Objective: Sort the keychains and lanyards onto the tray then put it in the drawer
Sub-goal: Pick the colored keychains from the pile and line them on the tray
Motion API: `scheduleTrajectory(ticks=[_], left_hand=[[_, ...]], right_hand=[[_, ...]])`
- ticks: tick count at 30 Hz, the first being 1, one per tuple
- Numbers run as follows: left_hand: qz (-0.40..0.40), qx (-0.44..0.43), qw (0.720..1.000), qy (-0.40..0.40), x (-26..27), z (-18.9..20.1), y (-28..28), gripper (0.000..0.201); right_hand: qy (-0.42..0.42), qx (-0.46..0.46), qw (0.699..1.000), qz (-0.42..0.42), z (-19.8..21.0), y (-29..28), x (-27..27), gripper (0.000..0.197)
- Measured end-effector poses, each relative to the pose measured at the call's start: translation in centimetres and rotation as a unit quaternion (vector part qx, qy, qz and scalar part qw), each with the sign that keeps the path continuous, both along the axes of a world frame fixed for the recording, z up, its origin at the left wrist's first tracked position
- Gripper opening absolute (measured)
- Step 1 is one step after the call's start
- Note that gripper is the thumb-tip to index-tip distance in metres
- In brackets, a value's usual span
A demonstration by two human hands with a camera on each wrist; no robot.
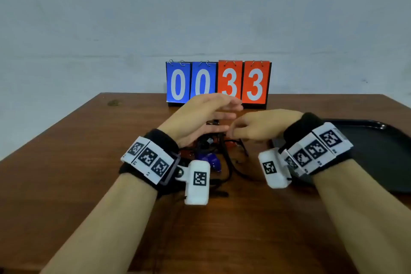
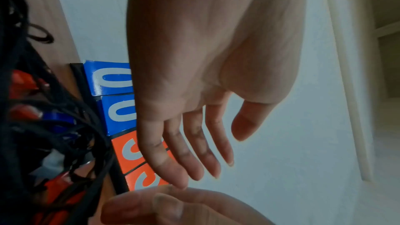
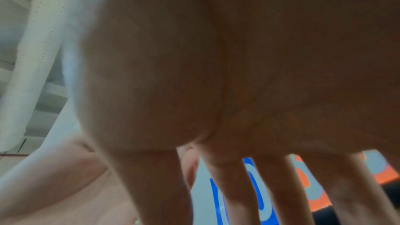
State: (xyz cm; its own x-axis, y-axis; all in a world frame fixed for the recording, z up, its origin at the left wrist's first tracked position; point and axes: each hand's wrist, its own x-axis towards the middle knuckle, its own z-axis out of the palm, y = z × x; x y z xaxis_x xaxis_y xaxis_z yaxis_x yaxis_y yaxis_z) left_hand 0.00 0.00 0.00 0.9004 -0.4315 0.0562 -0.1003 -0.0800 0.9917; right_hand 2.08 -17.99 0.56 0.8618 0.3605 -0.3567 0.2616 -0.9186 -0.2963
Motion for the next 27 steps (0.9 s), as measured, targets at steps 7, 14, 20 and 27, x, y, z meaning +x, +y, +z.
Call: scheduleTrajectory(ticks=[7, 14, 20, 27], left_hand=[[0.061, -0.032, 0.997, 0.017, 2.5, -2.7, -0.3, 0.025], [0.062, -0.015, 0.998, 0.013, 2.9, -3.9, 0.0, 0.025], [0.056, 0.007, 0.998, 0.016, 3.2, -4.4, 0.4, 0.026], [0.052, 0.184, 0.981, -0.035, 3.0, -3.8, 0.8, 0.025]], right_hand=[[0.051, -0.012, 0.999, -0.009, -1.2, -0.2, 1.9, 0.035], [0.005, -0.046, 0.998, 0.051, -1.9, -0.4, 1.6, 0.036], [0.008, -0.068, 0.994, 0.088, -1.7, -0.3, 0.7, 0.044], [0.003, -0.086, 0.991, 0.098, -2.1, 0.1, 0.1, 0.044]])
